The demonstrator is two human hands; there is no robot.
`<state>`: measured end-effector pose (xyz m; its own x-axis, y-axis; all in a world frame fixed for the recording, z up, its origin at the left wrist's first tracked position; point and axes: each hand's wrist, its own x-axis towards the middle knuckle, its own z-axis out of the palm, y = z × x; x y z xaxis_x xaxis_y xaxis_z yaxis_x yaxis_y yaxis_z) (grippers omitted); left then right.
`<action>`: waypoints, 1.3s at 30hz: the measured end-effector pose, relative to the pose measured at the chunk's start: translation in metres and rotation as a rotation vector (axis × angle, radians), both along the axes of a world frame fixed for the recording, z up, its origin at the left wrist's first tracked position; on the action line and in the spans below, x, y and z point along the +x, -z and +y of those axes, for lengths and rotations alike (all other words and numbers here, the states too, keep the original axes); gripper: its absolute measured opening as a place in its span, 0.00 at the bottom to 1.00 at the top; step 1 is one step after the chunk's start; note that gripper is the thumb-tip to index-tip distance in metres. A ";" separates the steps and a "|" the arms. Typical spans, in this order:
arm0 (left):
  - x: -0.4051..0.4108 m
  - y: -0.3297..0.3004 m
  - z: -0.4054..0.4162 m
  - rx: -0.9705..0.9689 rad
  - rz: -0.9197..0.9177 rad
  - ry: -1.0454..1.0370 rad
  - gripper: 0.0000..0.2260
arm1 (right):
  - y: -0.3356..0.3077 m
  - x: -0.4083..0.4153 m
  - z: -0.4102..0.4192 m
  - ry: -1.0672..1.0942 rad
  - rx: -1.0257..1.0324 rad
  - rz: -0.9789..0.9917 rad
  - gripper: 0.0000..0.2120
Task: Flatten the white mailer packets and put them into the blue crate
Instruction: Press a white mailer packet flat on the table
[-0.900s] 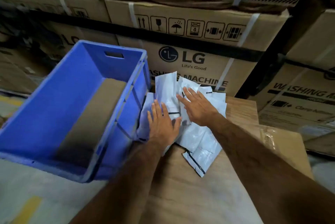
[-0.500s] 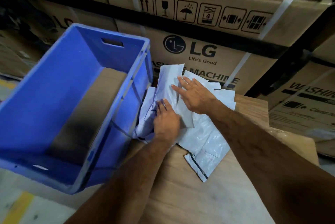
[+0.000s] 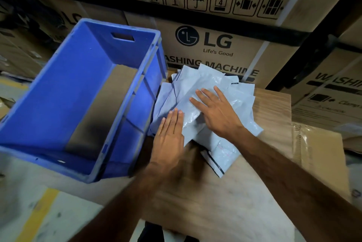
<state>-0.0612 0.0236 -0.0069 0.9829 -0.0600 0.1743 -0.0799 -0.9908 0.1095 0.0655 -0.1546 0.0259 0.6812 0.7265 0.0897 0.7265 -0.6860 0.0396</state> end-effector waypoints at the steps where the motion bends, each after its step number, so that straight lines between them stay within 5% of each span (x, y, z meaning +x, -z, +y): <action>1: -0.010 -0.001 -0.001 0.027 -0.009 0.031 0.29 | 0.001 -0.017 -0.010 0.017 0.040 -0.015 0.30; 7: -0.086 0.014 -0.006 0.084 -0.059 0.230 0.26 | 0.022 -0.152 -0.055 0.168 0.287 -0.008 0.25; 16: -0.185 0.078 0.001 0.174 0.260 0.520 0.30 | 0.111 -0.319 -0.066 0.367 0.216 0.363 0.33; 21: -0.208 0.095 0.009 0.143 0.428 0.486 0.34 | 0.138 -0.344 -0.059 0.395 0.270 0.467 0.36; 26: -0.204 0.085 -0.018 0.022 0.377 0.364 0.30 | 0.134 -0.335 -0.048 0.492 0.411 0.426 0.33; 39: -0.179 0.131 -0.031 0.012 0.400 0.315 0.30 | 0.176 -0.318 -0.041 0.540 0.280 0.314 0.30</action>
<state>-0.2400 -0.0075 -0.1384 0.9065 -0.3638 -0.2142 -0.3292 -0.9268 0.1809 -0.2525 -0.1952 -0.1504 0.9660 0.2562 -0.0360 0.2281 -0.9091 -0.3485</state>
